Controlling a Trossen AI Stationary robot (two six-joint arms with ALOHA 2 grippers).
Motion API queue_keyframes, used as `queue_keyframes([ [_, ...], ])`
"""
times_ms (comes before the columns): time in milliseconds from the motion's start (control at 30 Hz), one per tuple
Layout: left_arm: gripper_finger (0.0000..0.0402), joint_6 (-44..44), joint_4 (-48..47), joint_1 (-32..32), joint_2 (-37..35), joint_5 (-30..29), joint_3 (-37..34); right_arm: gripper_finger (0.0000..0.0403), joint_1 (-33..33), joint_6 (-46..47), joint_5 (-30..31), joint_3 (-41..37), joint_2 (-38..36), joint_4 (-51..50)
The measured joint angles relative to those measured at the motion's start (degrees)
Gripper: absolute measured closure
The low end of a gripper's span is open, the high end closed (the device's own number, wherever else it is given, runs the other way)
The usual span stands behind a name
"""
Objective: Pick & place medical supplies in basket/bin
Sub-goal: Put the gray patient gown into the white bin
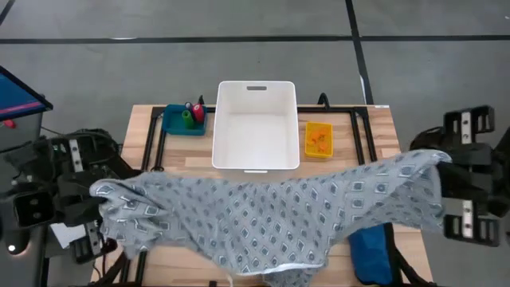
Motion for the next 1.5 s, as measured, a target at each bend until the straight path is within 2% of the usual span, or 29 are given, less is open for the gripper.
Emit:
queue_keyframes([
  [100,0.0401,0.7,-0.3,1.0,1.5,0.7,2.3,0.0403,-1.9,0.4,0.1,7.2,3.9,-5.3],
  [167,0.0401,1.3,-1.2,0.6,2.2,-4.3,3.4,0.0403,-2.4,1.4,1.0,10.1,6.2,-7.9],
  [233,0.0401,1.7,-2.2,-0.4,2.7,-10.9,4.4,0.0403,-2.5,1.5,2.7,7.9,5.9,-5.9],
  [333,0.0401,1.7,-3.9,-3.5,3.5,-18.4,5.1,0.0403,0.0,3.1,9.2,7.7,6.2,-6.3],
  [433,0.0401,1.7,-4.1,-7.3,4.3,-24.9,5.1,0.0403,2.6,3.3,11.0,7.8,7.1,-5.6],
  [700,0.0401,-2.9,-4.2,-13.3,7.6,-32.5,5.2,0.0403,6.2,10.3,12.9,7.7,10.6,-4.9],
  [933,0.0401,-6.3,-3.2,-22.8,10.7,-31.9,5.2,0.0403,7.9,19.1,13.2,7.7,15.3,-2.7],
  [1000,0.0401,-5.9,-1.1,-25.0,11.4,-29.2,5.1,0.0403,8.0,19.4,12.6,7.7,16.7,1.1],
  [1067,0.0401,-5.6,0.0,-26.8,11.4,-23.4,5.1,0.0403,7.7,19.2,9.8,7.7,17.7,5.0],
  [1167,0.0401,-6.3,-0.9,-27.1,11.3,-15.4,5.8,0.0403,7.3,19.2,3.3,7.7,18.9,8.9],
  [1333,0.0401,-16.1,-8.1,-26.1,11.4,-10.2,6.6,0.0403,5.5,23.0,-4.8,9.5,22.0,8.5],
  [1433,0.0401,-18.0,-9.7,-24.9,12.0,-5.5,6.6,0.0403,4.9,23.1,-4.8,9.6,23.4,9.1],
  [1500,0.0401,-17.8,-9.5,-24.5,12.2,-6.0,6.6,0.0403,5.0,23.0,-2.5,9.9,23.8,9.1],
])
